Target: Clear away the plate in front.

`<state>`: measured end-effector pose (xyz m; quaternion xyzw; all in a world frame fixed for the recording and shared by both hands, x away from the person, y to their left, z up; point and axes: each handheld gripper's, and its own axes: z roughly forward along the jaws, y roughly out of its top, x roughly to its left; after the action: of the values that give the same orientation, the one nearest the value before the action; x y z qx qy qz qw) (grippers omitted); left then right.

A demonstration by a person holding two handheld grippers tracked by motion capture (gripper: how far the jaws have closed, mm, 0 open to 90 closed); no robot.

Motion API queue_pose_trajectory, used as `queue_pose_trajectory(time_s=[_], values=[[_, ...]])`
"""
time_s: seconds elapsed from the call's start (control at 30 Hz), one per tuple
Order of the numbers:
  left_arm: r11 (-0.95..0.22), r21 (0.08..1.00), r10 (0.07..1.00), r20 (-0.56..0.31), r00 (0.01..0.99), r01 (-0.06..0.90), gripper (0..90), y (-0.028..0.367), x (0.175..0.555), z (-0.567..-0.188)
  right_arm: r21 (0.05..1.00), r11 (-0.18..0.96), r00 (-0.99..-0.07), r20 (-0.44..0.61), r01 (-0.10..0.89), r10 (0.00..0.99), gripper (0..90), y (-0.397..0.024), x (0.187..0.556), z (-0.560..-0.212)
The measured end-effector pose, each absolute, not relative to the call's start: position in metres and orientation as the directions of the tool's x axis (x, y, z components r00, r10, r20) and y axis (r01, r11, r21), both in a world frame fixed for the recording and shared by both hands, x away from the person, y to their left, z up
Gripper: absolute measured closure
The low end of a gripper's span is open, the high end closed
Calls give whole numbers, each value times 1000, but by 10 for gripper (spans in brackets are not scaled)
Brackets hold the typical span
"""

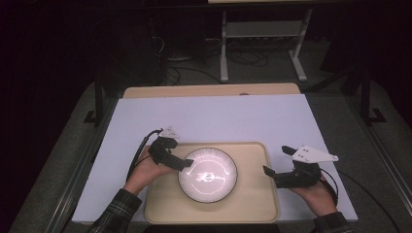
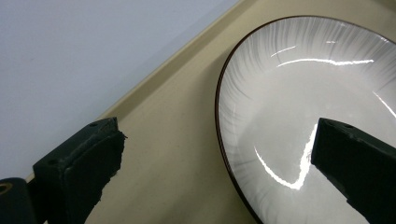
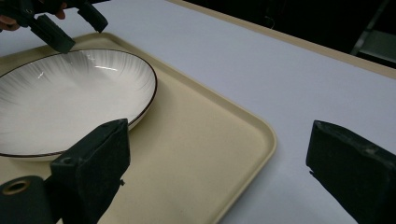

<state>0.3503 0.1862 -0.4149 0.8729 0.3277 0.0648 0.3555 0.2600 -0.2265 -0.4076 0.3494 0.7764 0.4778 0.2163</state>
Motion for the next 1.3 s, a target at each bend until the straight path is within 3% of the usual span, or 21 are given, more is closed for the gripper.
queue_pose_trajectory(time_s=[0.67, 1.0, 1.3], values=[[-424, 787, 655, -76, 752, 448, 13, 242, 313, -392, 888, 311, -667, -5, 340, 745, 55, -226, 261, -409], [-432, 797, 683, -16, 731, 422, 13, 266, 295, -395, 883, 314, -664, -4, 348, 747, 55, -227, 259, -410], [-401, 818, 697, -21, 717, 413, 13, 281, 285, -398, 883, 314, -663, -4, 349, 749, 55, -229, 257, -410]])
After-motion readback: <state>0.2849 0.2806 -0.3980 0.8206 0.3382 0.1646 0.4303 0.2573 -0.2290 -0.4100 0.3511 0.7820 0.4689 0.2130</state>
